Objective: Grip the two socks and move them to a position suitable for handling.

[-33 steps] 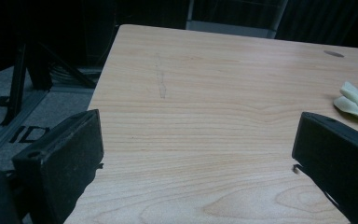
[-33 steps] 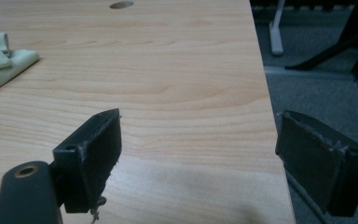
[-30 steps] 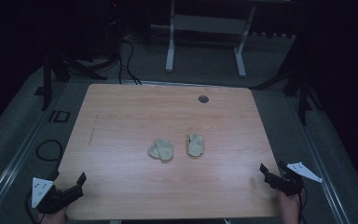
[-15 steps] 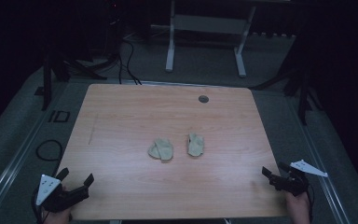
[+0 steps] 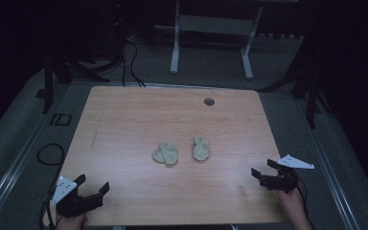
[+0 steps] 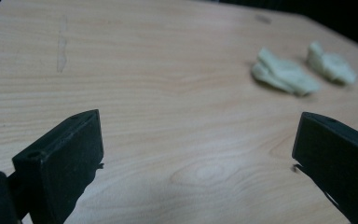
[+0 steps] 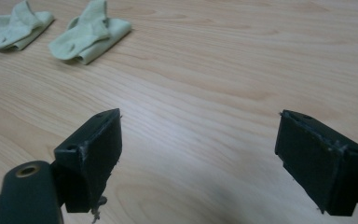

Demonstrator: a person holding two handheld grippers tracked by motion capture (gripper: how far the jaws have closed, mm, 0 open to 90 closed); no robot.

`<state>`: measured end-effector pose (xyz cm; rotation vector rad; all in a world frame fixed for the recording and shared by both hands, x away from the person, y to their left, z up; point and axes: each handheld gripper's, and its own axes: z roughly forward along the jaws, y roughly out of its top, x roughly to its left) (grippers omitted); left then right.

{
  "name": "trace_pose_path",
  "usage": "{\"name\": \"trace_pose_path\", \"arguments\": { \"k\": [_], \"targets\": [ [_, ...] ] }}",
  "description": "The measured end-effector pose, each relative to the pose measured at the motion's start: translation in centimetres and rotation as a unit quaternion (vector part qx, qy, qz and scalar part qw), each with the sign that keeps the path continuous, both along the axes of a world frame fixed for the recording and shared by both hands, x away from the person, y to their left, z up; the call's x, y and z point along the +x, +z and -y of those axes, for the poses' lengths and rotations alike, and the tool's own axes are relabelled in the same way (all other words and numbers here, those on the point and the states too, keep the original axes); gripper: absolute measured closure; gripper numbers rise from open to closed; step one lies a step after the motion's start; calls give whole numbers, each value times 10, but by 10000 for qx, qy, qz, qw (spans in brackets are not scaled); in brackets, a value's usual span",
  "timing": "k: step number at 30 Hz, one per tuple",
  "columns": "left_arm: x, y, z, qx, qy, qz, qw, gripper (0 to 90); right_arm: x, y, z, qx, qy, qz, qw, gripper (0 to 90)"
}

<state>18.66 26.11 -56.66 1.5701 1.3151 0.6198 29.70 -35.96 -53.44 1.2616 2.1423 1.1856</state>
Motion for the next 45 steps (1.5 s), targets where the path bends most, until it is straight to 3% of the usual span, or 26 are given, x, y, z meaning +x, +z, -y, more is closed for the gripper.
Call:
{"name": "trace_pose_path", "arguments": {
  "k": [3, 9, 11, 13, 19, 31, 32, 38, 39, 40, 45],
  "targets": [
    [0, -1, 4, 205, -68, -68, 9997, 20, 6, 2, -14, -30, 138, -21, 9999, 148],
    [-1, 0, 4, 234, -63, -20, 9997, 21, 18, 7, -41, 58, 366, -34, 9993, 137],
    [-1, 0, 4, 305, -62, -21, 9995, 21, 22, 8, -52, -118, 299, -26, 9995, 133],
    [0, 0, 4, 319, -76, -26, 9995, 21, 24, 7, -62, -157, 489, -8, 9987, 127],
    [-1, 0, 5, 322, -106, -6, 9994, 21, 37, 10, -90, -336, 785, -70, 9963, 138],
    [-1, 0, 2, 217, -93, 5, 9997, 20, 67, 18, -139, -405, 1181, -157, 9920, 174],
    [-1, 0, 1, 226, -72, 19, 9997, 20, 73, 18, -149, -472, 1203, -132, 9915, 218],
    [-2, -1, 1, 275, -167, 15, 9995, 20, 88, 13, -169, -587, 1286, -151, 9898, 262],
    [-2, -1, 2, 294, -183, 15, 9994, 21, 93, 10, -174, -702, 1325, -196, 9885, 326],
    [-2, -1, 2, 321, -206, 3, 9993, 20, 96, 8, -177, -807, 1331, -199, 9876, 328],
    [-2, -2, 2, 334, -239, -5, 9992, 21, 111, -7, -187, -879, 1251, -412, 9874, 357]
  ]
}}
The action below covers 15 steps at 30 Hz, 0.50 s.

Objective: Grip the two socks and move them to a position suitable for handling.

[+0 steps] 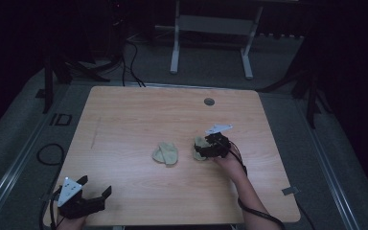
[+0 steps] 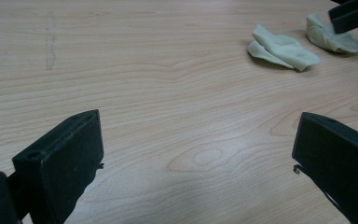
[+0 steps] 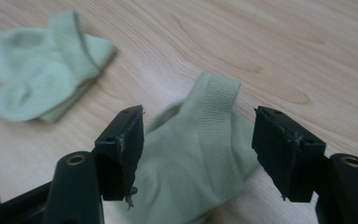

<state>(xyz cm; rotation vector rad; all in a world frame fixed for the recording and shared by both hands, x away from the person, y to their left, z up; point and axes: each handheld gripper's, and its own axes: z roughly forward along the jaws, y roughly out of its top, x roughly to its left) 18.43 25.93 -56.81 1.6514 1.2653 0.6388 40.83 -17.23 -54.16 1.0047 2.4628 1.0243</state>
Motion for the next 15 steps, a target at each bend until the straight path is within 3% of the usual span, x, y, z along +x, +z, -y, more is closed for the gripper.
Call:
{"name": "trace_pose_path", "arguments": {
  "k": [5, 8, 9, 12, 15],
  "targets": [
    [-1, -1, -3, -42, 20, -5, 10000, 21, 4, -16, -4, -203, -50, -121, 9997, 416],
    [-1, -1, -3, -42, 24, -15, 10000, 20, 2, -17, -3, -107, -80, -122, 9998, 463],
    [0, -2, -2, -43, 14, -26, 10000, 20, -1, -18, -3, -61, -82, -81, 9999, 550],
    [0, -2, -2, -21, -19, -28, 10000, 20, -2, -18, -5, -1, -20, -87, 10000, 703],
    [-1, -1, 0, -24, -31, -36, 10000, 21, -3, -18, -8, 91, -44, -134, 9999, 788]
  ]
}}
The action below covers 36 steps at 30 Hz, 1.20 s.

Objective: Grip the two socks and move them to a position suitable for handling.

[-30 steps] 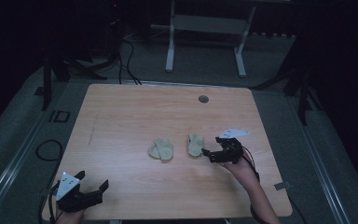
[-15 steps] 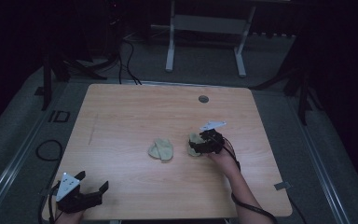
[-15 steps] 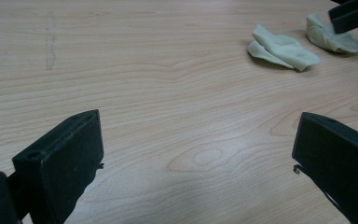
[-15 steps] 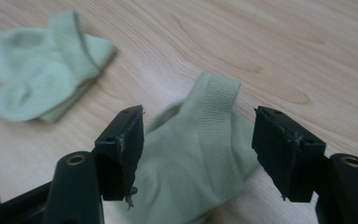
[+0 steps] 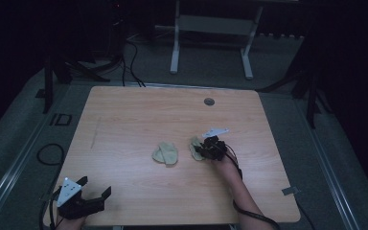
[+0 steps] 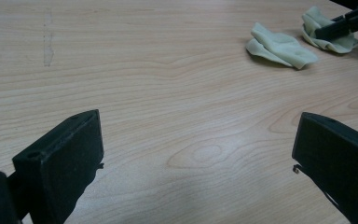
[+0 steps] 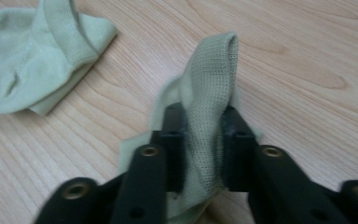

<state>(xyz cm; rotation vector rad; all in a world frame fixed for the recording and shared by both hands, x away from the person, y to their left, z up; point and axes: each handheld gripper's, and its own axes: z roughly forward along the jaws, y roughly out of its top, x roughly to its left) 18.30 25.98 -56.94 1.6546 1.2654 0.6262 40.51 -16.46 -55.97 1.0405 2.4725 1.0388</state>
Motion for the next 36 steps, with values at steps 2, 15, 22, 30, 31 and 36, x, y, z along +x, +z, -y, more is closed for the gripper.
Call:
{"name": "trace_pose_path", "arguments": {
  "k": [2, 15, 22, 30, 31, 36],
  "targets": [
    [0, 0, 0, -13, -16, -1, 10000, 21, 0, 0, -1, 25, -40, -22, 10000, 796],
    [0, 1, 2, -8, 12, -8, 10000, 21, -31, 35, 3, 409, 199, 68, 9989, 815],
    [1, 1, 5, 31, -13, -18, 10000, 21, -64, 61, 1, 599, 570, 340, 9960, 815],
    [1, 2, 7, -8, -39, -4, 10000, 21, -108, 68, -1, 816, 852, 493, 9918, 814],
    [1, 2, 7, -8, -37, -3, 10000, 21, -114, 68, -1, 873, 882, 480, 9911, 814],
    [1, 3, 9, 6, -74, 14, 10000, 21, -138, 60, -2, 910, 975, 449, 9900, 814]
  ]
}}
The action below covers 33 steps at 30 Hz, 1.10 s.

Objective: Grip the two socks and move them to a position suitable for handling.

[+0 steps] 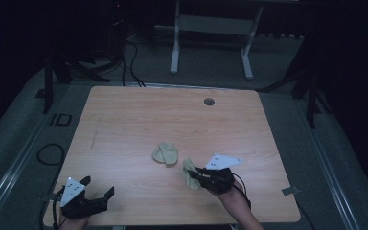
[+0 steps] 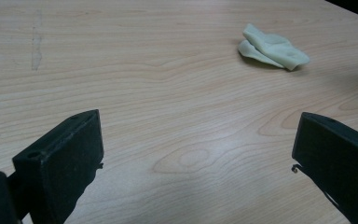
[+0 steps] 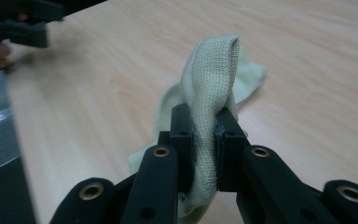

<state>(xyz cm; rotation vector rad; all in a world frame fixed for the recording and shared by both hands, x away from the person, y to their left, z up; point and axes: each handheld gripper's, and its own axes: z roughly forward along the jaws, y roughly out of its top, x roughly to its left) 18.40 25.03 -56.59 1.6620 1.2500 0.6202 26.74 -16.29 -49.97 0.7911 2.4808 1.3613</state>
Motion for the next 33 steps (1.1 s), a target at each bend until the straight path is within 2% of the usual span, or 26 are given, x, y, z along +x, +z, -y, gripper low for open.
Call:
{"name": "trace_pose_path", "arguments": {
  "k": [4, 6, 12, 15, 19, 25, 26, 29, 32, 33],
  "targets": [
    [0, 0, 2, -4, 2, 16, 10000, 21, -17, -11, -1, 15, 86, -11, 10000, 813],
    [0, 0, 3, -5, -13, 1, 10000, 21, -21, -20, -1, -64, 99, 4, 9999, 812],
    [1, 0, 5, 21, -55, -21, 10000, 21, -14, -47, -3, -182, 112, -201, 9996, 811],
    [1, -1, 7, 32, -84, -44, 10000, 21, -11, -56, -5, -375, 91, -170, 9991, 810],
    [2, -2, 9, 39, -118, -57, 9999, 21, -9, -69, -7, -540, 87, -359, 9979, 805],
    [2, -2, 16, 64, -232, -69, 9997, 21, -9, -71, -8, -502, 79, -324, 9982, 786],
    [2, -2, 18, 39, -260, -76, 9996, 21, -9, -71, -8, -504, 83, -325, 9982, 761],
    [3, -1, 25, 37, -408, -109, 9991, 21, -10, -68, -9, -620, 113, -305, 9975, 599],
    [2, 3, 35, 45, -561, -40, 9984, 38, -9, -58, -6, -566, 132, -278, 9979, 524],
    [2, 5, 39, 31, -601, 5, 9982, 38, -10, -52, -4, -515, 114, -201, 9984, 500]
  ]
}}
